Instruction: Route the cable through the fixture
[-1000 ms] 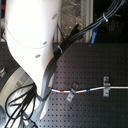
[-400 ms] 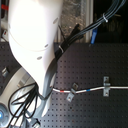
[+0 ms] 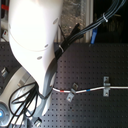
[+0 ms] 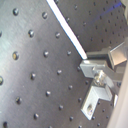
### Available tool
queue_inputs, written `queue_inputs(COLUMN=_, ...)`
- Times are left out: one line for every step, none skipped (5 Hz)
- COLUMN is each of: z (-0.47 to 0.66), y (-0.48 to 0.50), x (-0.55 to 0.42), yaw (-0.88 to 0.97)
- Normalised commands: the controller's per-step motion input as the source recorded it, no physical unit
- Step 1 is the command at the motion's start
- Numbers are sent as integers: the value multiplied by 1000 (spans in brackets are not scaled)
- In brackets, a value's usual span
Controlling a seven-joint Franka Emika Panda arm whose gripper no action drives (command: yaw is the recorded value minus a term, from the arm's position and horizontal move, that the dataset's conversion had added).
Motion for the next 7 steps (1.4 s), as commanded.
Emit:
queue_inputs(z=-1, y=79, x=4, yaw=-14)
queue_inputs(z=11, y=0, x=0, yaw=0)
queue_inputs(z=283, y=2, x=3, yaw=0)
queue_inputs(z=129, y=1, x=-3, yaw=0)
queue_inputs(z=0, y=1, x=-11, yaw=0)
queue_inputs(z=48, y=15, x=-69, yaw=66)
queue_inputs(z=300, y=28, x=-131, yaw=163)
